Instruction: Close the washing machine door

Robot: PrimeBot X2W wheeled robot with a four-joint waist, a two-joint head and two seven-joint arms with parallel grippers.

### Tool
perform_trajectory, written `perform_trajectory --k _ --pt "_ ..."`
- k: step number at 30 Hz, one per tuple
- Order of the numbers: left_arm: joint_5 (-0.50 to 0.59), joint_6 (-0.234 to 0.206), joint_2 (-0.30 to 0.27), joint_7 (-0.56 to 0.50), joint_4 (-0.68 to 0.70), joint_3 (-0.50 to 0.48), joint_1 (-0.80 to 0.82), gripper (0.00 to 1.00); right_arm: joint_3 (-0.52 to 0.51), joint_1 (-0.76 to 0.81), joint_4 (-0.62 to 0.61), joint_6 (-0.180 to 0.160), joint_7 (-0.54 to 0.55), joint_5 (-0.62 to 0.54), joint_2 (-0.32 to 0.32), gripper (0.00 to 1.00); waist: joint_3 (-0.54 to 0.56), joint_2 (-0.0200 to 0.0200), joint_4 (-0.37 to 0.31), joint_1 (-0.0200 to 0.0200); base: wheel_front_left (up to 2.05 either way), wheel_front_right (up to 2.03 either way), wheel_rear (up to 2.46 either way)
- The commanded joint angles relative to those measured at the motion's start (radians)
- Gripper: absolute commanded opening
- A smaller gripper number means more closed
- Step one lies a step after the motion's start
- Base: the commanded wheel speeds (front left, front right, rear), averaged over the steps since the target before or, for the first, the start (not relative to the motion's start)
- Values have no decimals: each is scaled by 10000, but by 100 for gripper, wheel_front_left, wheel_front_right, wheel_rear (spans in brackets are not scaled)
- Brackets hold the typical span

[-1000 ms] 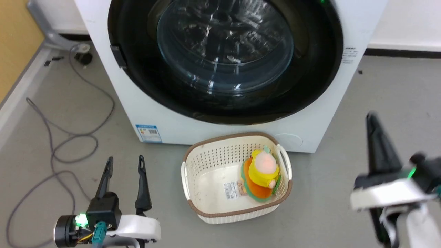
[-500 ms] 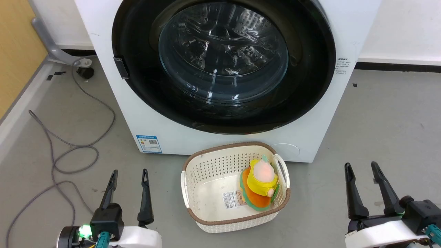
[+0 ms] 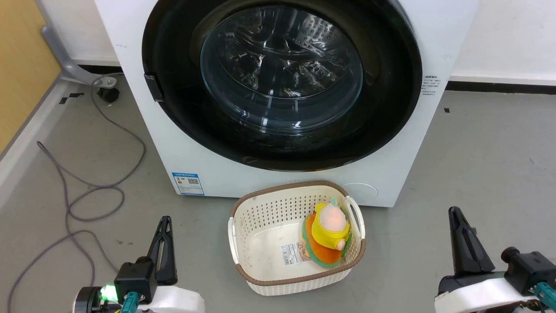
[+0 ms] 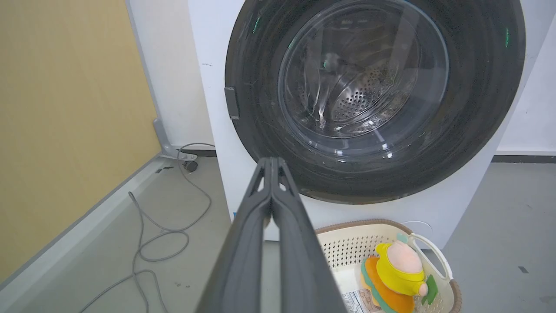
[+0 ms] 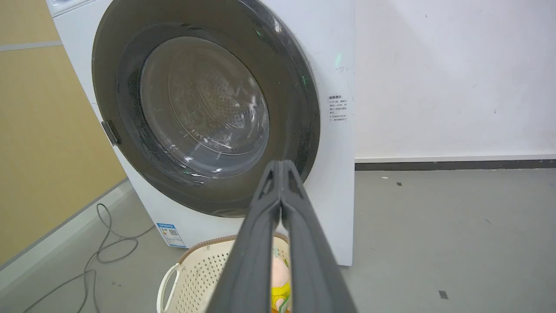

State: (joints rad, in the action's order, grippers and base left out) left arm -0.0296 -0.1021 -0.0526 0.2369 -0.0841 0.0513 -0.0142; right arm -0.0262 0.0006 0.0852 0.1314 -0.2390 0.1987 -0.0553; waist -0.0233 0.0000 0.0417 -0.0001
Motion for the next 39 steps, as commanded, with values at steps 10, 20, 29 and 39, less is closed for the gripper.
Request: perform_trajectory --k 10,20,29,39 --pt "50 138 1 -241 118 -69 24 0 31 -1 -139 -1 251 -282 8 0 22 0 -40 1 0 0 0" --pt "71 214 3 -424 180 -107 34 0 51 -1 -200 -2 435 -429 12 0 40 0 -73 1 0 0 0" --pt "92 291 5 -609 243 -146 44 0 71 -2 -262 -2 620 -577 16 0 58 0 -105 1 0 0 0" --pt "116 376 7 -813 312 -188 56 0 93 -2 -330 -3 826 -740 20 0 79 0 -141 1 0 0 0"
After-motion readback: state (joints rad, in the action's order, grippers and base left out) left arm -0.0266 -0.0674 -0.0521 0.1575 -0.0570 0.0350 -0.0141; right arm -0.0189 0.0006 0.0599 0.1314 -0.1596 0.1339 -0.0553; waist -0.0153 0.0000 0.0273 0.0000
